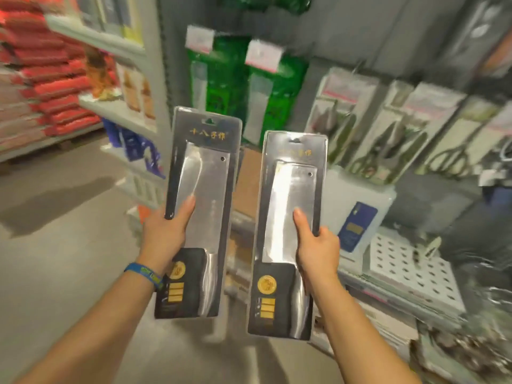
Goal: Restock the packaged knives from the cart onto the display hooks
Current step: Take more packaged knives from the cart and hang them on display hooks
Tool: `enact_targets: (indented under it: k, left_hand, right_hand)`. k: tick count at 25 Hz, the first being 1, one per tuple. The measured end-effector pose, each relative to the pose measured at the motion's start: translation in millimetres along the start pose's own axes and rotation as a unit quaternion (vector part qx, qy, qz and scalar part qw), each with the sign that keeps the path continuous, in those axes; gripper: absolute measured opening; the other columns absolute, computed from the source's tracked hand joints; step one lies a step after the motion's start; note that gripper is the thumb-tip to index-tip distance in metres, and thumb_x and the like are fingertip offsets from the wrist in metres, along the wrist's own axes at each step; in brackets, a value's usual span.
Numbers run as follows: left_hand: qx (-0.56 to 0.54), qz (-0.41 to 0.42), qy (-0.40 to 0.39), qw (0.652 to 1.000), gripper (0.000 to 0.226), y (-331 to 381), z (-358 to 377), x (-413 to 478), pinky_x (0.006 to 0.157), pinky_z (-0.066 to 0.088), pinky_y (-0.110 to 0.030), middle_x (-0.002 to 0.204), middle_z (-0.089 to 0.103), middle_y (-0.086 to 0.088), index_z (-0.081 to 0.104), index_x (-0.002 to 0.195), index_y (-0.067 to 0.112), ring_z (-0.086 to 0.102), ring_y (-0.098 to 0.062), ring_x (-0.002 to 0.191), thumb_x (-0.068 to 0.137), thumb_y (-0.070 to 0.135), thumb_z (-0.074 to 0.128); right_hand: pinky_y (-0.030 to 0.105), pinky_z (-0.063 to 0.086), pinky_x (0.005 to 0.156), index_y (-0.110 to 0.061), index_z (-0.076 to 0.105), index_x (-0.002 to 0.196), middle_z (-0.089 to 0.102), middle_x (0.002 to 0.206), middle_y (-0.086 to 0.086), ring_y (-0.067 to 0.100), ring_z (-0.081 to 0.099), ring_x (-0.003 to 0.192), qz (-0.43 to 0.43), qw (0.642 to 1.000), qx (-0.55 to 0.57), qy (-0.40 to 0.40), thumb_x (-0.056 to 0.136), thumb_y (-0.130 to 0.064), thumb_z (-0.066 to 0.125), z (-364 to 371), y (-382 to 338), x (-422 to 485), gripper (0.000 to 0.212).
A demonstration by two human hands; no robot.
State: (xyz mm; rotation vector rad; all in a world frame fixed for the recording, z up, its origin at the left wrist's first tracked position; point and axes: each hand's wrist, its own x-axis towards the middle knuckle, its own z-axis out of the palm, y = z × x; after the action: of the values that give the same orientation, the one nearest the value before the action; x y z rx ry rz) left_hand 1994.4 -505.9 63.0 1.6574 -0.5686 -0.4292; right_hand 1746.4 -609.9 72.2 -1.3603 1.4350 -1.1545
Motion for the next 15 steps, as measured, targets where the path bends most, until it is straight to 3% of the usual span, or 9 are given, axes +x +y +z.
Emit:
enact_targets:
  k: [3, 4, 6, 7, 9, 12, 15]
  left_hand:
    - [-0.001, 0.078, -0.018, 0.997, 0.055, 83.0, 34.7, 55.1, 0.082, 0.057, -0.04, 0.078, 0.074, 0.013, 0.072, 0.078, 0.034, 0.069, -0.001, 0.078, 0.066, 0.086, 0.059]
    - [-0.014, 0.108, -0.02, 0.994, 0.049, 110.5, 43.3, 70.6, 0.08, 0.056, -0.036, 0.076, 0.073, 0.02, 0.072, 0.075, 0.039, 0.066, 0.008, 0.074, 0.066, 0.085, 0.06]
    - [-0.054, 0.165, -0.026, 0.984, 0.044, 162.6, 58.0, 97.3, 0.076, 0.055, -0.03, 0.078, 0.072, 0.025, 0.073, 0.076, 0.036, 0.065, 0.012, 0.073, 0.07, 0.079, 0.063]
    - [-0.073, 0.189, -0.031, 0.979, 0.047, 184.9, 63.8, 108.9, 0.073, 0.055, -0.026, 0.078, 0.073, 0.023, 0.073, 0.077, 0.031, 0.066, 0.01, 0.073, 0.071, 0.077, 0.065]
    - [-0.11, 0.224, -0.046, 0.967, 0.056, 231.5, 74.7, 133.6, 0.072, 0.055, -0.021, 0.083, 0.076, 0.015, 0.075, 0.084, 0.023, 0.07, 0.003, 0.079, 0.07, 0.076, 0.066]
    - [-0.15, 0.275, -0.082, 0.946, 0.066, 307.4, 91.3, 165.3, 0.085, 0.058, -0.04, 0.09, 0.077, 0.001, 0.076, 0.092, 0.015, 0.073, -0.019, 0.091, 0.067, 0.076, 0.067]
    - [-0.194, 0.323, -0.127, 0.918, 0.066, 379.4, 106.4, 191.8, 0.084, 0.058, -0.051, 0.086, 0.077, -0.005, 0.076, 0.088, 0.014, 0.073, -0.025, 0.086, 0.065, 0.075, 0.071]
  right_hand:
    - [0.01, 0.041, 0.047, -0.02, 0.068, 0.074, 0.068, 0.062, -0.013, 0.0, 0.063, 0.059, -0.061, 0.997, 0.021, 0.043, 0.081, -0.073, 0.067, -2.8, -67.4, 53.8, 0.054]
    - [0.013, 0.042, 0.049, -0.017, 0.066, 0.072, 0.067, 0.061, -0.011, 0.001, 0.061, 0.057, -0.094, 0.993, 0.034, 0.06, 0.08, -0.076, 0.066, -4.0, -92.4, 71.0, 0.059]
    - [0.033, 0.043, 0.054, 0.0, 0.059, 0.073, 0.058, 0.06, 0.001, 0.012, 0.05, 0.053, -0.16, 0.982, 0.045, 0.094, 0.076, -0.082, 0.062, -6.5, -145.8, 100.5, 0.082]
    - [0.037, 0.04, 0.054, 0.003, 0.053, 0.071, 0.051, 0.06, 0.005, 0.013, 0.043, 0.053, -0.188, 0.975, 0.044, 0.111, 0.076, -0.082, 0.062, -9.1, -170.6, 112.5, 0.086]
    - [0.034, 0.031, 0.051, -0.007, 0.038, 0.06, 0.036, 0.056, -0.001, 0.008, 0.031, 0.049, -0.232, 0.96, 0.047, 0.147, 0.079, -0.077, 0.066, -18.1, -220.4, 136.3, 0.077]
    - [0.037, 0.028, 0.051, -0.017, 0.029, 0.059, 0.03, 0.053, -0.003, 0.011, 0.027, 0.048, -0.277, 0.937, 0.037, 0.211, 0.081, -0.074, 0.066, -37.1, -289.9, 166.1, 0.071]
    - [0.04, 0.032, 0.053, -0.008, 0.037, 0.061, 0.039, 0.057, 0.006, 0.021, 0.036, 0.053, -0.313, 0.91, 0.032, 0.271, 0.081, -0.077, 0.062, -55.3, -352.1, 190.2, 0.076]
